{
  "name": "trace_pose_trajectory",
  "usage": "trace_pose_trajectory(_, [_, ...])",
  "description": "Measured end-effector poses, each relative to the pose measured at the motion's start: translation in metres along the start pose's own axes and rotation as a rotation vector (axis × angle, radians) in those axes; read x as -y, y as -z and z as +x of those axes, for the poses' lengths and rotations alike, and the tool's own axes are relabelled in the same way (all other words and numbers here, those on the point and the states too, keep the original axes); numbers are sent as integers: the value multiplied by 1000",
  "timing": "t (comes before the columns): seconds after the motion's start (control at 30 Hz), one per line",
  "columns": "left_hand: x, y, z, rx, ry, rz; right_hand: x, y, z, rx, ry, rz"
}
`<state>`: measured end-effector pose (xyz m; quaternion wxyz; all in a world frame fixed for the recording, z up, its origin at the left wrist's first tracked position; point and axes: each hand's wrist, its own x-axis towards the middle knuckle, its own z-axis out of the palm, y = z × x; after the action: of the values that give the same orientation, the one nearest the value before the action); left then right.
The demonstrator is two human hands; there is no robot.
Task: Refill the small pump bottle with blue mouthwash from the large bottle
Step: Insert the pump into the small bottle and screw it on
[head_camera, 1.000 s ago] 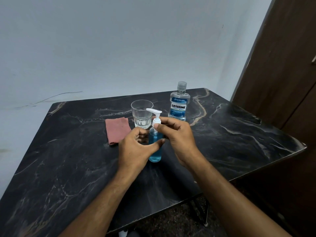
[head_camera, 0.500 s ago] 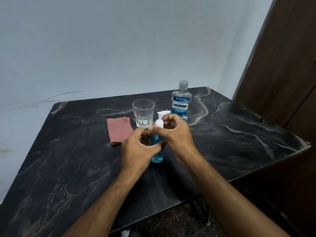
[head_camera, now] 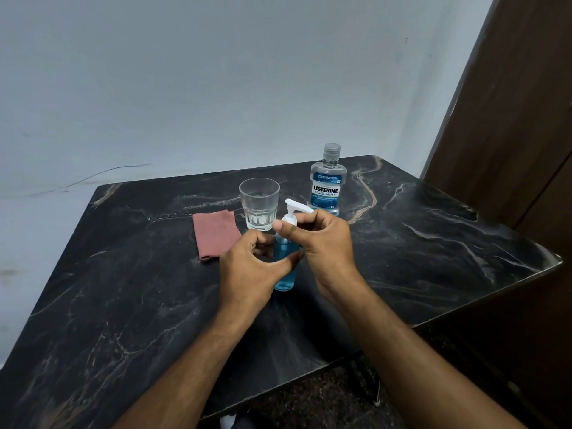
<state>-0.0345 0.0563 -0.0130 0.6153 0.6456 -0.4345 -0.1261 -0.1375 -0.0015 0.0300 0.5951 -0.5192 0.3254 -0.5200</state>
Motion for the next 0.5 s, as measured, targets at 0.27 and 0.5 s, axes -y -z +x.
trace_pose_trajectory(0.27, [-1, 1, -3, 30, 14, -58, 1, 0, 1, 59, -14, -61])
trace_pose_trajectory(0.5, [1, -2, -2, 43, 7, -107, 7, 14, 5, 274, -46, 72])
